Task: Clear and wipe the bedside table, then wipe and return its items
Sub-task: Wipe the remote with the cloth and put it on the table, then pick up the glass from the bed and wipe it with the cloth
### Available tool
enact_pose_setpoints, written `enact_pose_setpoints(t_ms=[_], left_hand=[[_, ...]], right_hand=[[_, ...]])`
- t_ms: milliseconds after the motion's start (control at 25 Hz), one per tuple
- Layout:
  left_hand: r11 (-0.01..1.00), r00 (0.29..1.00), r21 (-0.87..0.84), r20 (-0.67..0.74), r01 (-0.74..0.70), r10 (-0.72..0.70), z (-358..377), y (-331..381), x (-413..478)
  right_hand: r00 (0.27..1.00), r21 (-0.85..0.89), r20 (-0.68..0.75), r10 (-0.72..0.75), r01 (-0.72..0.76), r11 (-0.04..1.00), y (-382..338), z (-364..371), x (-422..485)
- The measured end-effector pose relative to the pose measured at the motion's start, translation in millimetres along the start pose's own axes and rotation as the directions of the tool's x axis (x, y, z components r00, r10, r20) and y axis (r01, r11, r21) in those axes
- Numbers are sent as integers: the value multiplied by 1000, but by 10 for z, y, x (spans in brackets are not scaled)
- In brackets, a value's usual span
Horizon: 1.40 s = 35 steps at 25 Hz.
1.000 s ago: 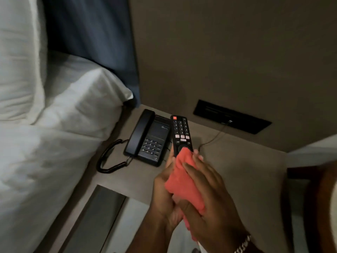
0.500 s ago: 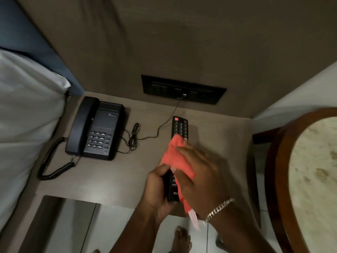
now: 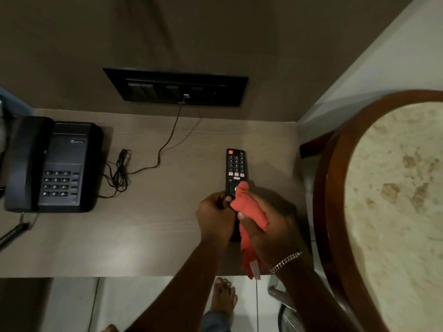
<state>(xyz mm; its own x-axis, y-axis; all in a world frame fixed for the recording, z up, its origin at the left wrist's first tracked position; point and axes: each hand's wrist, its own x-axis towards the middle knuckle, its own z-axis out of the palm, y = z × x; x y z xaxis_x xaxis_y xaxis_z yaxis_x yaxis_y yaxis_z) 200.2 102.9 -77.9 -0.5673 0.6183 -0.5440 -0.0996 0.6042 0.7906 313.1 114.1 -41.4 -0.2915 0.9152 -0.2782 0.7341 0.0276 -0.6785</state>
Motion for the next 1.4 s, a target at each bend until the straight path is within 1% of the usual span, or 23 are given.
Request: enact_pose_setpoints(t_ms=[80,120,200,280,320,400,440,480,560,600,640,720,800,880,920,1000,1080,1120,1240,1280,1320,1360,1400], left_hand=[[991,996,103,-28,-86,89,-2,-1,-32],[986,994,139,-41,-94,101,-17,-15,-39],[977,993,206,-89,-61,81,-109,-17,-15],[975,990,221,-127,-31,61,-294,10,-7],[986,992,167,-118,-23,43,-408,52,-21],[997,998,-70,-60,15,-19,-734,158,-75],[981,999,-190,-25,38,-43,-932,203,-111],[953,998,-300,-2,53,-57,-1188,236,-153],[893,997,-447,-9,61,-73,-1722,275,-241],[870,996,-491,-42,43,-72,-1991,299,-283],[853,992,-522,-100,10,-73,-2310,297,-327],[811,969,-580,-235,-82,-71,-3010,254,-437],[761,929,-624,-361,-180,-77,-3686,238,-558],[705,861,-645,-500,-296,-96,-4486,121,-733],[696,822,-628,-561,-346,-97,-4815,62,-825],[708,731,-565,-674,-424,-101,-5468,-105,-1034],[726,633,-506,-763,-466,-126,-6058,-314,-1230],[734,577,-479,-804,-481,-146,-6266,-401,-1271],[786,339,-347,-922,-512,-187,-6887,-666,-1256],[819,287,-300,-942,-490,-174,-7059,-728,-1191],[846,276,-261,-951,-465,-141,-7191,-776,-1097],[861,305,-236,-947,-450,-100,-7302,-811,-986],[869,359,-228,-931,-438,-63,-7396,-822,-867]], right_hand=[[998,-28,24,-57,58,998,32,-1,14],[997,-42,29,-77,78,996,35,-8,14],[997,-70,23,-80,81,994,18,-31,9],[998,-101,33,-62,65,993,-55,-14,11],[997,-128,19,-80,82,988,-132,2,1],[979,-171,-45,-197,186,967,-417,66,-40],[961,-164,-66,-268,255,953,-595,124,-59],[940,-135,-55,-336,326,936,-816,212,-76],[890,-78,-2,-455,454,888,-1243,434,-109],[850,-81,10,-526,525,847,-1437,543,-121],[792,-116,11,-610,607,786,-1656,691,-140],[611,-210,16,-792,776,595,-2120,1043,-195],[400,-252,47,-915,891,377,-2564,1334,-263],[212,-244,128,-969,954,177,-3101,1680,-385],[154,-237,167,-974,965,112,-3330,1804,-441],[47,-201,229,-972,980,0,-3816,2090,-589],[-54,-145,288,-956,984,-99,-4295,2439,-780],[-88,-127,312,-946,983,-133,-4480,2574,-852],[-185,-55,329,-926,975,-214,-5033,3072,-1096],[-218,-39,316,-923,969,-243,-5177,3237,-1168],[-247,-26,301,-921,963,-267,-5297,3379,-1226],[-268,-12,288,-919,959,-283,-5410,3513,-1279],[-277,1,280,-919,957,-289,-5514,3628,-1322]])
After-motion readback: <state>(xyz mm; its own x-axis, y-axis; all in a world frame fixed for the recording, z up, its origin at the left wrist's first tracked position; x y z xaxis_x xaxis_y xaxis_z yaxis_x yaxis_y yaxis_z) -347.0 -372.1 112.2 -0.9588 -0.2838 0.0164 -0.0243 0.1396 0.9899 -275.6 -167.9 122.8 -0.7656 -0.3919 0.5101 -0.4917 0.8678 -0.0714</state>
